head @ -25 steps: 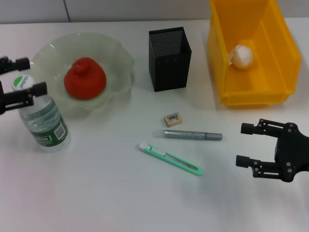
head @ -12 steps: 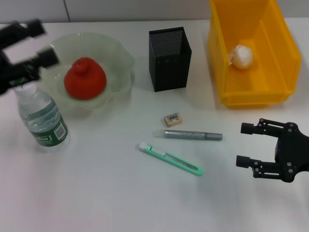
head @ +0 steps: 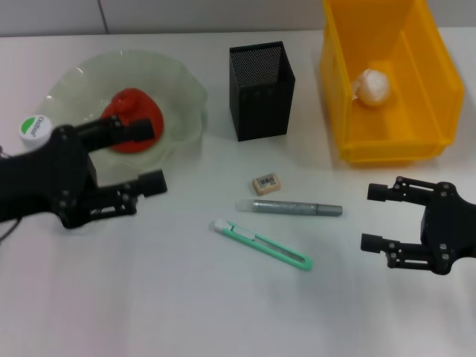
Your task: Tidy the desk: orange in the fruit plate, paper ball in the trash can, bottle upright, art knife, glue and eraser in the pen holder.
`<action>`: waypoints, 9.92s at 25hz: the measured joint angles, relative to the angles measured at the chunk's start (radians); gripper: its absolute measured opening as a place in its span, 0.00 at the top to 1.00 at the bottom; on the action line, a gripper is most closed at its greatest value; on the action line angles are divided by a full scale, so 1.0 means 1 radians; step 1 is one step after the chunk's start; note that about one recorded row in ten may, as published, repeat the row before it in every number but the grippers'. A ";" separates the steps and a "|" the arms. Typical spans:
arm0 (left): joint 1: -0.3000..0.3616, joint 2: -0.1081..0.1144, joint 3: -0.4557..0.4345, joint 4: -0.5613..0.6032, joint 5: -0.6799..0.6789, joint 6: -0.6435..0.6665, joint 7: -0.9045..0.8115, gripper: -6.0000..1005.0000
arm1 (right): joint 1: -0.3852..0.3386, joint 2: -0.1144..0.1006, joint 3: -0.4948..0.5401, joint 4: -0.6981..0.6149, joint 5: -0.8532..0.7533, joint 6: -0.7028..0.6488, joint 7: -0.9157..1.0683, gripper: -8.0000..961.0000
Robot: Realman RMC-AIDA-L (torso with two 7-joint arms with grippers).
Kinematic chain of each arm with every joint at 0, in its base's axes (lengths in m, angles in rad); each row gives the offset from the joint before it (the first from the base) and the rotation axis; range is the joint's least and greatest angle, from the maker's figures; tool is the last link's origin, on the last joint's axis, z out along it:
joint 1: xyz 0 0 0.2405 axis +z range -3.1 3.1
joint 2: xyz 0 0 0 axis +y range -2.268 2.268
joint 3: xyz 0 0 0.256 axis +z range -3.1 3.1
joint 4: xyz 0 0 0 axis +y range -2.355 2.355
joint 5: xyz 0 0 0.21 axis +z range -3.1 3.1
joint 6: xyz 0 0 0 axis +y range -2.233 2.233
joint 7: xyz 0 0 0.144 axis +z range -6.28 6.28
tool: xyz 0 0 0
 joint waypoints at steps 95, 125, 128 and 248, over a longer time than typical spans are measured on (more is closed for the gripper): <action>0.052 0.077 -0.018 -0.123 0.343 -0.155 0.235 0.23 | 0.272 0.026 -0.370 -0.355 -0.047 0.024 0.688 0.21; 0.043 0.060 -0.018 -0.124 0.339 -0.182 0.236 0.23 | 0.499 0.077 -0.994 -0.386 -0.053 0.350 1.004 0.23; 0.043 0.060 -0.018 -0.124 0.337 -0.183 0.236 0.23 | 0.497 0.078 -1.057 -0.372 -0.024 0.410 1.004 0.23; 0.040 0.023 -0.045 -0.120 0.338 -0.207 0.235 0.23 | 0.733 0.083 -1.598 -0.238 0.042 0.630 1.491 0.51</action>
